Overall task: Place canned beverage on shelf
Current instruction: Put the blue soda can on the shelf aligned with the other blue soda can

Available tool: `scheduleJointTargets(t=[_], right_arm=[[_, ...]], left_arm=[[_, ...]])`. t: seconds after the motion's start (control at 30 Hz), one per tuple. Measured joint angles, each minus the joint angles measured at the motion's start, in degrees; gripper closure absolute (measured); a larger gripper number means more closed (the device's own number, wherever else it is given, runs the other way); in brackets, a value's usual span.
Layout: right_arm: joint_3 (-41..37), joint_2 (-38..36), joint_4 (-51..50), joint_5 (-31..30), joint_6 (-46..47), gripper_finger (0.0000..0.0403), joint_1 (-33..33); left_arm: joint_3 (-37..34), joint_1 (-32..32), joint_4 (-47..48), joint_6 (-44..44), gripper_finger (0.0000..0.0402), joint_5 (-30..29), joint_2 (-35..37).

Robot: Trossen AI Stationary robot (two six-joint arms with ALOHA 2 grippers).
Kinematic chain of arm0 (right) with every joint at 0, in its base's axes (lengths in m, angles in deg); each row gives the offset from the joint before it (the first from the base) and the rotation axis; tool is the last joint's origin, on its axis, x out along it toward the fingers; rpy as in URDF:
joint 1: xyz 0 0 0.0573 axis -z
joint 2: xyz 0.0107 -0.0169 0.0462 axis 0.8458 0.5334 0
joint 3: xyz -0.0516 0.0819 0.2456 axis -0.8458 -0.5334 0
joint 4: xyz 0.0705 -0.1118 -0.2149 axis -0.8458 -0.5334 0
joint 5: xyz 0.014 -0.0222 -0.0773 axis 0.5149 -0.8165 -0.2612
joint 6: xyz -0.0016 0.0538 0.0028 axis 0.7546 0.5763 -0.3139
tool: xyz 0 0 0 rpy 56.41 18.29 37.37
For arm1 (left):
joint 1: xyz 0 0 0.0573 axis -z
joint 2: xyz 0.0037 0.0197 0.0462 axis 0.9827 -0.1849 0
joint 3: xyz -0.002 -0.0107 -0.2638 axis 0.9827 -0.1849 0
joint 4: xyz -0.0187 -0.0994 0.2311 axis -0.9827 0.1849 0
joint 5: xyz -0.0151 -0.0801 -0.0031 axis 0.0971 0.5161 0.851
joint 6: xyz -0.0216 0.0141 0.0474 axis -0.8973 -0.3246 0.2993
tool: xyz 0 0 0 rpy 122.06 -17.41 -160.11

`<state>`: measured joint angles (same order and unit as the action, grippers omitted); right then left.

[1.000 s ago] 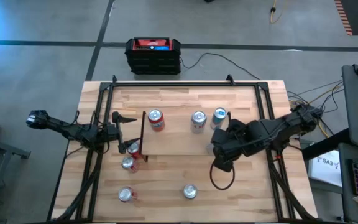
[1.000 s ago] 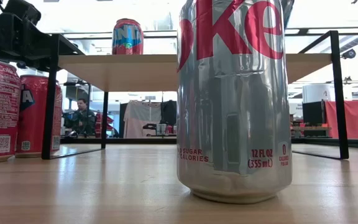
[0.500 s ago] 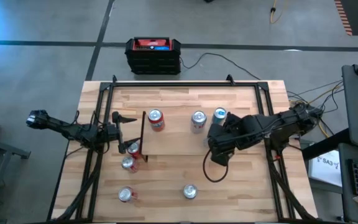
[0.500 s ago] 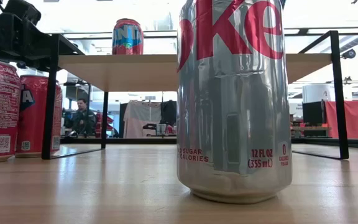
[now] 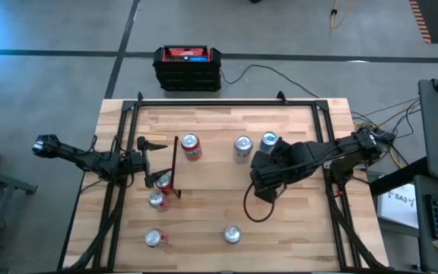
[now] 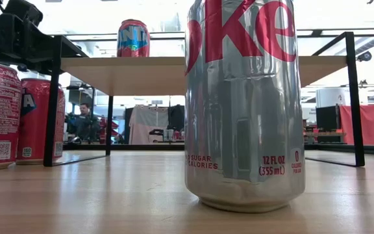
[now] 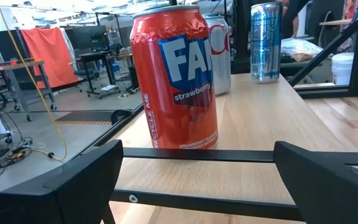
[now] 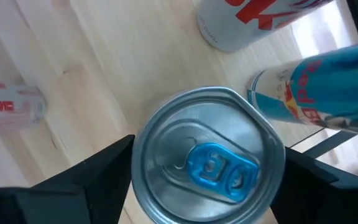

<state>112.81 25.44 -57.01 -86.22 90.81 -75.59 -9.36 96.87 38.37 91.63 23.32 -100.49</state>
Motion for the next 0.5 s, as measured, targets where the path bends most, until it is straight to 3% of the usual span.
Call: scheduleJointTargets(t=[0.5], right_arm=[[-0.04,1.07,0.0,-2.87,24.11,0.0083,-2.18]], left_arm=[[0.0,0.0,0.0,-0.01,0.0002,0.0,0.0]])
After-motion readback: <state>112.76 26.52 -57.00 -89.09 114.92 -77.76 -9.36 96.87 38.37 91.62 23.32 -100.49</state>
